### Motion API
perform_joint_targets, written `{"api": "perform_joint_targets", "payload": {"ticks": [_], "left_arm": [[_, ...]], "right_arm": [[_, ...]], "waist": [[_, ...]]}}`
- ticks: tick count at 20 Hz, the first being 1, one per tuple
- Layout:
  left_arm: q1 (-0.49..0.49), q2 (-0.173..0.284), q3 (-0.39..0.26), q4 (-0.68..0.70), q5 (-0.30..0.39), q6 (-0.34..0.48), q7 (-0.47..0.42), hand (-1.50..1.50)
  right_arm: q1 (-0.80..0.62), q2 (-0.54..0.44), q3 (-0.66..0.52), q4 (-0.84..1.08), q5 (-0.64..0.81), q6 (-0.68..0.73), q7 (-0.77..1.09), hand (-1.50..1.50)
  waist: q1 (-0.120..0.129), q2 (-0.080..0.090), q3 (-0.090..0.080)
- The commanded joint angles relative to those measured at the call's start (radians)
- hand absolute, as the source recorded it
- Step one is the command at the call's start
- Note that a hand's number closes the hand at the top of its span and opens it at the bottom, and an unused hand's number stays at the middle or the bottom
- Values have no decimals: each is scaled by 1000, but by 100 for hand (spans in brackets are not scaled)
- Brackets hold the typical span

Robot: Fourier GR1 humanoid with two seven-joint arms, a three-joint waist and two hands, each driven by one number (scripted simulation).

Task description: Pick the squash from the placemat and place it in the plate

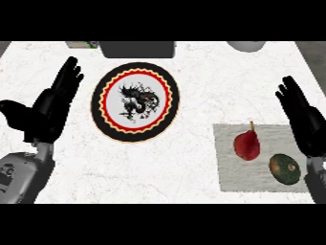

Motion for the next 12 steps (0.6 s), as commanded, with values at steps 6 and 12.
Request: {"api": "perform_joint_targets", "payload": {"ticks": [6, 12], "left_arm": [[224, 65, 58, 130, -33, -76, -213, 0], [272, 30, 42, 139, -4, -109, -216, 0]], "right_arm": [[42, 60, 162, -166, -75, 220, 17, 150], [274, 98, 89, -99, 221, -53, -498, -150]], "waist": [[23, 11, 20], [3, 12, 24]]}}
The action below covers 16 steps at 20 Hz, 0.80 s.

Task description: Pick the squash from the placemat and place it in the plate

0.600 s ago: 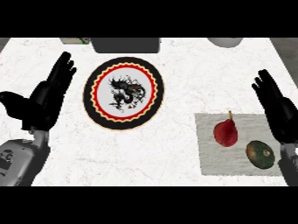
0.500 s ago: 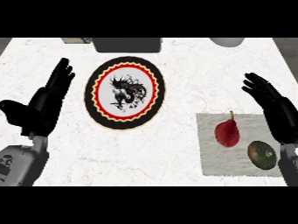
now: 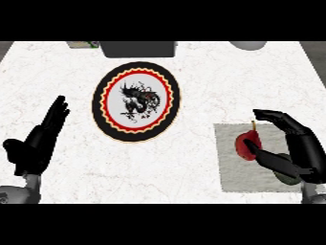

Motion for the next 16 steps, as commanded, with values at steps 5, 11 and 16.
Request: {"api": "perform_joint_targets", "payload": {"ticks": [5, 11, 16], "left_arm": [[8, -37, 10, 37, -22, -28, -33, 0], [-15, -3, 78, 115, -5, -99, -85, 0], [19, -8, 64, 106, -18, -103, -93, 0]], "right_arm": [[270, 46, -18, -7, 103, -42, -411, -150], [441, -45, -147, -152, 90, -57, -390, -150], [461, -179, -151, -217, 248, -90, -147, -150]], "waist": [[5, 4, 4], [-2, 4, 3], [7, 5, 2]]}}
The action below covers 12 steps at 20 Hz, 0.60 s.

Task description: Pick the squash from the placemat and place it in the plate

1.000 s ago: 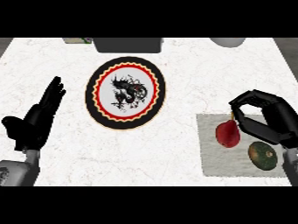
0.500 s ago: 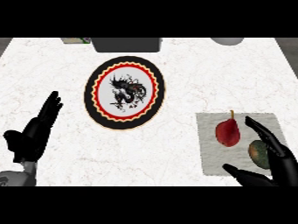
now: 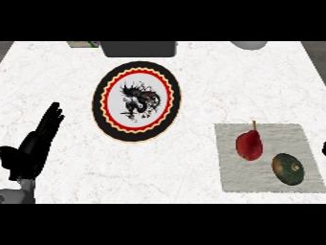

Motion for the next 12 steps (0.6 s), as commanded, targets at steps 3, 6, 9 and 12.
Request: {"api": "perform_joint_targets", "payload": {"ticks": [3, 6, 9, 12], "left_arm": [[-28, -38, -17, -6, -24, 29, 21, 0], [43, 0, -7, -59, -27, 10, 8, 0], [33, -53, -35, -22, -54, 20, -3, 0], [11, -41, 12, 29, -42, -11, -41, 0]], "right_arm": [[69, -170, -22, -76, 160, 17, 211, -150], [96, -221, -1, -110, 228, 57, 329, -150], [95, -259, -28, -198, 206, 144, 450, -150], [33, -201, 40, -148, 278, 161, 536, -150]], "waist": [[2, 2, -1], [15, 0, -1], [6, 1, 0], [11, 3, 0]]}}
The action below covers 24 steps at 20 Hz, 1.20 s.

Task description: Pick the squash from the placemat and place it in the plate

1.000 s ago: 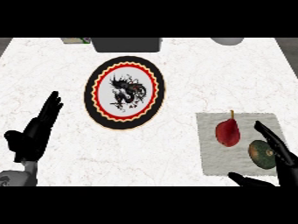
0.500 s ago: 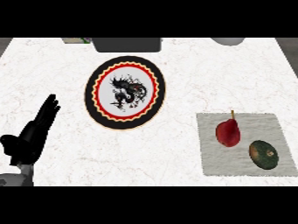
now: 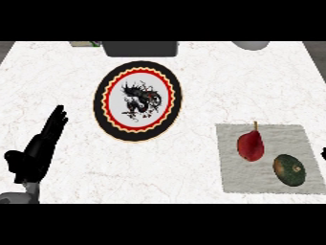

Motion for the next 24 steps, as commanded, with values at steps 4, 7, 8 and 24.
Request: {"api": "perform_joint_targets", "payload": {"ticks": [4, 7, 8, 24], "left_arm": [[23, 9, 38, -59, -3, -31, 32, 0], [-52, -46, 22, 89, -44, -21, -8, 0], [51, -31, 16, -45, -29, -27, -7, 0], [11, -70, 100, -47, -86, -94, 54, 0]], "right_arm": [[-26, 43, 37, -19, 138, 66, 168, -150], [-180, 38, 18, 105, 133, 136, 217, -150], [-114, 13, 11, 29, 167, 140, 261, -150], [-311, 218, 8, 318, 421, 204, 216, -150]], "waist": [[1, -1, 1], [3, 2, 1], [5, -1, 1], [2, 0, 1]]}}
